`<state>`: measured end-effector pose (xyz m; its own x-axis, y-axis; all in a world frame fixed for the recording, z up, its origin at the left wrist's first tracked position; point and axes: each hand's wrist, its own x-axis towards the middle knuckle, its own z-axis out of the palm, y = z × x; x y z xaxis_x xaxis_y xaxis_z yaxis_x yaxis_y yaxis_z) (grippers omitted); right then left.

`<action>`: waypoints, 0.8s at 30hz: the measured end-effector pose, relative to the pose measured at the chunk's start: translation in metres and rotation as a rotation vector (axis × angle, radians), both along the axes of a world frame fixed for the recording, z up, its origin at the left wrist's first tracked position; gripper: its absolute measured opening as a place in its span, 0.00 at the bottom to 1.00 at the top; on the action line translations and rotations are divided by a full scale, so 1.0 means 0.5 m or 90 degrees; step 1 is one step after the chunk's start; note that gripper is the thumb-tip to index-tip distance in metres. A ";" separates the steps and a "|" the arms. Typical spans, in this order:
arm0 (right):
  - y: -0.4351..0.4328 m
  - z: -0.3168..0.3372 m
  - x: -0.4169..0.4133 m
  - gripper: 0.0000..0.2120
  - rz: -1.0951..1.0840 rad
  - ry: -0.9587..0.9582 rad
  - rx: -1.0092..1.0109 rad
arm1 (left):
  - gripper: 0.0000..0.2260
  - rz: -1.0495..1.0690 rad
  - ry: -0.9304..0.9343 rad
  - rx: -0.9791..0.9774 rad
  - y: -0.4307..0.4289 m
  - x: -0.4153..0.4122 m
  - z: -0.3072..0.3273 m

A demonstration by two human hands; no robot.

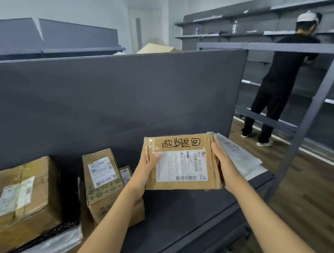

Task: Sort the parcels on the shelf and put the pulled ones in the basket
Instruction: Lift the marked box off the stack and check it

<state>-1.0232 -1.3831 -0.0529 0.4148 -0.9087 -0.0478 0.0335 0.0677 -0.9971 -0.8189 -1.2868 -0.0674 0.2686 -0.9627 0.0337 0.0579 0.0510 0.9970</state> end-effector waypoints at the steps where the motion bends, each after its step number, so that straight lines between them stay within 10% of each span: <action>1: -0.004 0.007 0.011 0.16 0.010 -0.009 -0.009 | 0.21 0.002 0.014 0.003 0.002 0.008 -0.001; 10: -0.062 0.045 0.109 0.28 0.051 0.068 -0.017 | 0.22 0.024 0.105 0.026 -0.014 0.070 -0.031; 16: -0.077 0.034 0.130 0.20 0.023 -0.078 0.150 | 0.43 0.055 0.032 0.032 -0.042 0.127 0.000; 24: -0.077 -0.012 0.197 0.21 0.038 -0.196 0.254 | 0.37 0.136 -0.107 0.045 -0.066 0.184 0.016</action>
